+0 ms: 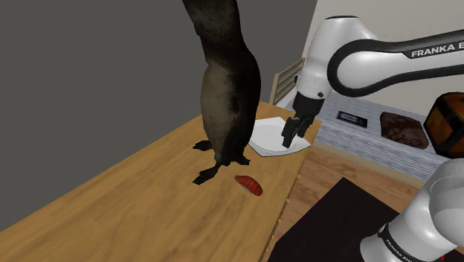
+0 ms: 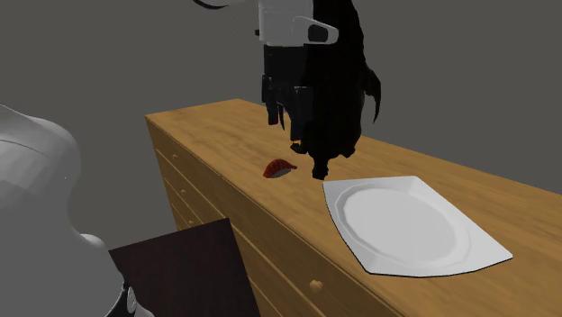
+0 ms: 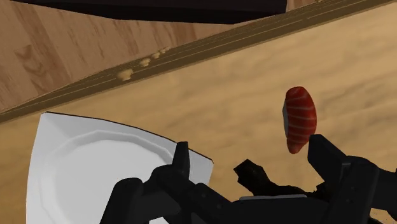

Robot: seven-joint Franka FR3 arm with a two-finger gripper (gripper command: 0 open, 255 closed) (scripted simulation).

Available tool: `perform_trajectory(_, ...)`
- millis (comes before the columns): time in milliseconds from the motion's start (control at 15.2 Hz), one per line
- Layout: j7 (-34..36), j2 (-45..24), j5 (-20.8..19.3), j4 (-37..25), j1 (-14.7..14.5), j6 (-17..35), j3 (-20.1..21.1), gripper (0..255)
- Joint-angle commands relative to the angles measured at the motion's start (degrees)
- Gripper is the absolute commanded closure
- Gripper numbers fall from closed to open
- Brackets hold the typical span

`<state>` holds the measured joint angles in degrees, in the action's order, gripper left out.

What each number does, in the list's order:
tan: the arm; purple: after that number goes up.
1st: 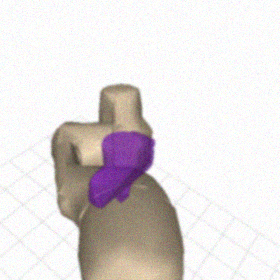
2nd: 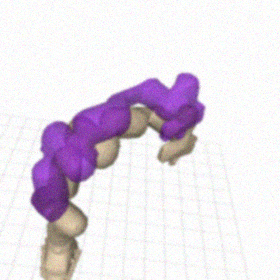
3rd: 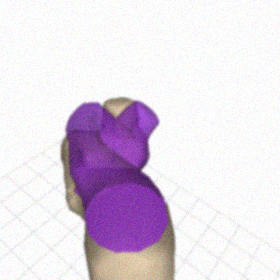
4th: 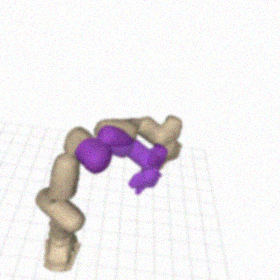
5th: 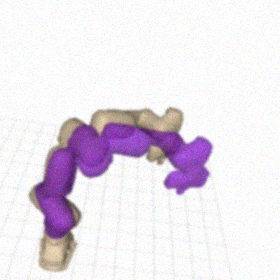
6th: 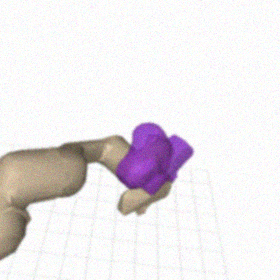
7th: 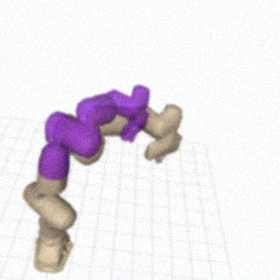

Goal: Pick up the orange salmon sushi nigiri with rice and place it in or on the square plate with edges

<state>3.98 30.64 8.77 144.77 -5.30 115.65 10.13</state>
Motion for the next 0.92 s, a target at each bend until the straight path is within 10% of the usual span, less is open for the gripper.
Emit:
perform_trajectory(0,1.1,-2.7,0.0,0.4,-0.8,3.7,2.1,0)
perform_trajectory(858,14.0,-26.9,-11.3,-4.6,-2.3,23.4,13.9,0)
